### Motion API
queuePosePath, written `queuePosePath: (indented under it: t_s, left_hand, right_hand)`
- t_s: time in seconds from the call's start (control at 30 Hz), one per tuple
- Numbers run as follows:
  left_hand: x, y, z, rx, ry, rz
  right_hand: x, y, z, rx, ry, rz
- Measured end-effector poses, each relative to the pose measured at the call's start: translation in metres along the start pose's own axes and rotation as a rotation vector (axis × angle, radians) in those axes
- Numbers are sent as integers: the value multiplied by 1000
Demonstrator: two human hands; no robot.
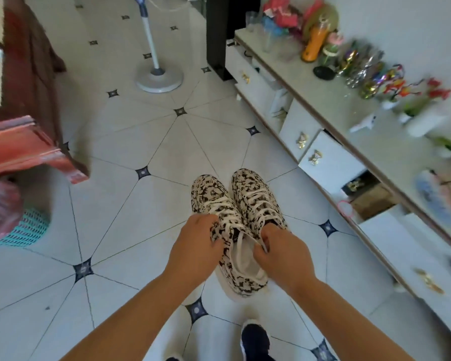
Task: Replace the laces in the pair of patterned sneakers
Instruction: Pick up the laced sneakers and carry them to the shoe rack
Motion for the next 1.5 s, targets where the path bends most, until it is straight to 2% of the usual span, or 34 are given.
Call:
queuePosePath:
  t_s: [0.23,0.47,0.63,0.9,1.27,1.5]
  left_hand:
    - [151,-24,-37,-165,309,37]
    - [262,28,-74,-341,542,82]
    - [337,95,-107,-460,701,160]
    - [454,211,-178,-612,893,169]
    - [576,351,-288,-841,1175,224]
    - [652,458,-334,-1004,1286,207]
  right_hand:
    - [33,-132,-103,156,244,-17]
    - [101,-197,-216,315,597,6]
    - [172,-212,-303,397,877,107]
    - [279,-220,-450,491,1178,149]
    - [353,-215,-641,567,1645,129]
    - [401,-219,-725,578,1909,136]
Point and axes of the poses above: each hand's wrist, its own z-axis towards the middle knuckle, its own y-axis out of the palm, x = y × z, the point moved 7 cm from there along z, towards the middle knuckle, and after that the axes turned 1 degree about z, right-handed, at the moved point
